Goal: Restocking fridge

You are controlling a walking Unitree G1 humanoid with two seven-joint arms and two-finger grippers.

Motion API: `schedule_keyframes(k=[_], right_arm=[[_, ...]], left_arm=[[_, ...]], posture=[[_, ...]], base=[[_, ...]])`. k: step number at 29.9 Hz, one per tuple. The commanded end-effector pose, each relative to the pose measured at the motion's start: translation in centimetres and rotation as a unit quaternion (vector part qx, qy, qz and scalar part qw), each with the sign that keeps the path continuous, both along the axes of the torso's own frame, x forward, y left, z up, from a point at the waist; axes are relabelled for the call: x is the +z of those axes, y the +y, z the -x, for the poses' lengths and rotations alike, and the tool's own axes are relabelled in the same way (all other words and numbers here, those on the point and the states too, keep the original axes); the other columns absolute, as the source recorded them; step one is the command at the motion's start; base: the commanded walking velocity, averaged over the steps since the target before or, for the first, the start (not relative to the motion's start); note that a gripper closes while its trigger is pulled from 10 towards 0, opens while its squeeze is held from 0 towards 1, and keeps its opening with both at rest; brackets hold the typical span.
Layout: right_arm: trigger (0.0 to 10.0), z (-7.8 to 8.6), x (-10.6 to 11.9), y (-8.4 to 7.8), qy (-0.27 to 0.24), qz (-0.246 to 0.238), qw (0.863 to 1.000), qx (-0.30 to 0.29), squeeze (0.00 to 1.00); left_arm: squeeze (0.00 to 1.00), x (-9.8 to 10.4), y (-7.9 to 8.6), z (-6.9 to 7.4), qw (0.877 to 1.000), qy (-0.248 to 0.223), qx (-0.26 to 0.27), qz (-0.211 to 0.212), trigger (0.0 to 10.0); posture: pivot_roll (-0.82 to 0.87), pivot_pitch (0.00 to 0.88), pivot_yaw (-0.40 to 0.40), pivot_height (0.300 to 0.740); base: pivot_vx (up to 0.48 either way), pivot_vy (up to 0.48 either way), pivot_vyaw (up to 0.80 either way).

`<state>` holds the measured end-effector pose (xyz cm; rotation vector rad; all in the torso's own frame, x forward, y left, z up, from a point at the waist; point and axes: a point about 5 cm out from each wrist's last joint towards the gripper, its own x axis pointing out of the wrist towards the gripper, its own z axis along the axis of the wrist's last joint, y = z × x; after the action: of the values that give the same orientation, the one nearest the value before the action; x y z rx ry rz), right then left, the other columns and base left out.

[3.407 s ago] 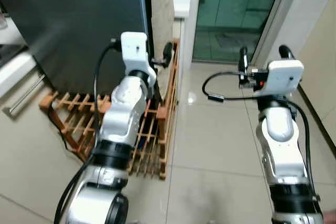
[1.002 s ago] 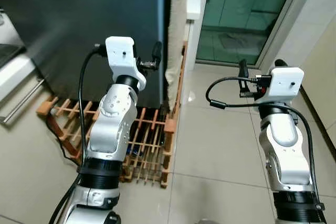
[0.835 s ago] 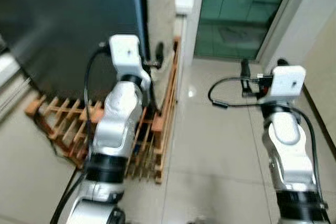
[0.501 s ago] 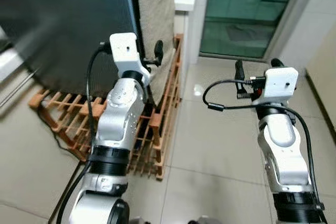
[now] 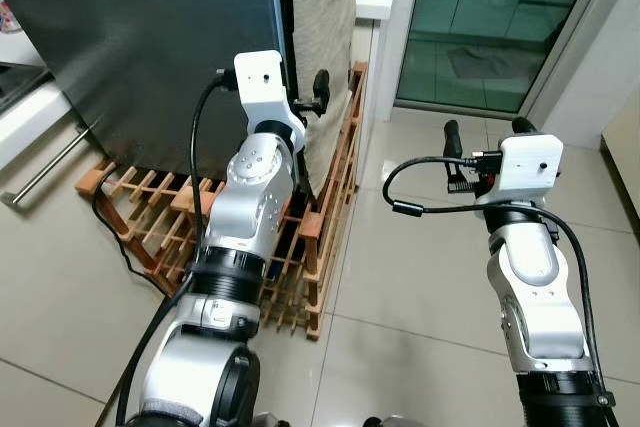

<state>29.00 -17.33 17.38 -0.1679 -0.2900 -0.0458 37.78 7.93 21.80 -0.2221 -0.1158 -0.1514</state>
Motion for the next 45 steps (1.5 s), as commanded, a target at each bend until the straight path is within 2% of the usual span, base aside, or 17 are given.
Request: schedule_keyframes(k=[1, 7, 11, 15, 20, 21, 27, 31, 34, 35, 37, 38, 40, 45], right_arm=[[10.0, 0.4, 0.1, -0.2, -0.003, 0.001, 1.0, -0.008, 0.04], [10.0, 0.8, -0.1, -0.4, 0.001, 0.002, 1.0, -0.014, 0.03], [10.0, 1.0, -0.2, -0.5, 0.005, 0.003, 1.0, -0.018, 0.04], [10.0, 1.0, -0.3, -0.6, 0.006, 0.003, 1.0, -0.02, 0.03], [10.0, 0.8, -0.3, -0.3, 0.008, 0.001, 1.0, -0.019, 0.04], [10.0, 0.8, -0.4, -0.2, 0.009, 0.002, 1.0, -0.018, 0.04], [10.0, 0.8, -0.4, -0.2, 0.008, 0.002, 1.0, -0.019, 0.04], [10.0, 1.0, -0.4, -0.3, 0.009, 0.001, 1.0, -0.026, 0.03], [10.0, 1.1, -0.4, -0.4, 0.009, 0.0, 1.0, -0.027, 0.04], [10.0, 1.1, -0.4, -0.4, 0.009, 0.001, 1.0, -0.028, 0.03], [10.0, 1.1, -0.3, -0.5, 0.009, 0.001, 1.0, -0.029, 0.04], [10.0, 1.1, -0.3, -0.5, 0.009, 0.002, 1.0, -0.03, 0.03], [10.0, 1.1, -0.3, -0.6, 0.009, 0.002, 0.999, -0.031, 0.04], [10.0, 0.9, -0.1, -0.9, 0.005, 0.001, 0.999, -0.04, 0.03]], left_arm=[[0.0, 0.6, 0.1, -0.2, 1.0, -0.007, 0.002, 0.009, 10.0], [0.0, 1.3, -0.4, -0.2, 0.999, -0.013, -0.019, 0.028, 10.0], [0.0, 2.2, -1.3, 0.4, 0.998, -0.022, -0.05, 0.044, 10.0], [0.0, 2.1, -1.9, 0.9, 0.997, -0.019, -0.064, 0.042, 10.0], [0.0, 1.5, -2.3, 0.0, 0.998, -0.016, -0.051, 0.035, 10.0], [0.0, 1.0, -2.8, -0.4, 0.998, -0.003, -0.047, 0.029, 10.0], [0.0, 0.3, -3.8, -0.6, 0.998, 0.009, -0.051, 0.019, 10.0], [0.0, -0.1, -4.4, -1.0, 0.998, 0.028, -0.053, 0.035, 10.0], [0.0, 0.1, -5.2, -0.9, 0.995, 0.02, -0.084, 0.047, 10.0], [0.0, 0.4, -6.3, -0.4, 0.989, 0.007, -0.136, 0.05, 10.0], [0.0, 0.7, -7.6, 0.2, 0.979, -0.013, -0.199, 0.053, 10.0], [0.0, 0.7, -8.2, 0.6, 0.973, -0.025, -0.225, 0.034, 10.0], [0.0, 0.5, -9.3, 1.6, 0.958, -0.037, -0.282, 0.023, 10.0], [0.0, -0.2, -11.2, 3.4, 0.926, -0.048, -0.371, 0.043, 10.0]], posture=[[-0.18, 0.072, 0.078, 0.74], [-0.19, 0.082, 0.08, 0.74], [-0.19, 0.082, 0.085, 0.74], [-0.19, 0.082, 0.085, 0.74], [-0.18, 0.083, 0.085, 0.74], [-0.19, 0.087, 0.089, 0.74], [-0.19, 0.094, 0.094, 0.74], [-0.2, 0.104, 0.101, 0.74], [-0.2, 0.109, 0.102, 0.74], [-0.2, 0.112, 0.1, 0.74], [-0.2, 0.113, 0.099, 0.74], [-0.2, 0.115, 0.096, 0.74], [-0.2, 0.117, 0.096, 0.74], [-0.21, 0.112, 0.091, 0.74]], base=[[0.0, 0.0, 0.0], [0.0, 0.0, 0.0], [0.0, 0.0, 0.0], [0.0, 0.0, 0.0], [0.0, 0.0, 0.0], [0.0, 0.0, 0.0], [0.0, 0.0, 0.0], [0.0, 0.0, 0.0], [0.0, 0.0, 0.0], [0.0, 0.0, 0.0], [0.0, 0.0, 0.0], [0.0, 0.0, 0.0], [0.0, 0.0, 0.0], [0.0, 0.0, 0.0]])
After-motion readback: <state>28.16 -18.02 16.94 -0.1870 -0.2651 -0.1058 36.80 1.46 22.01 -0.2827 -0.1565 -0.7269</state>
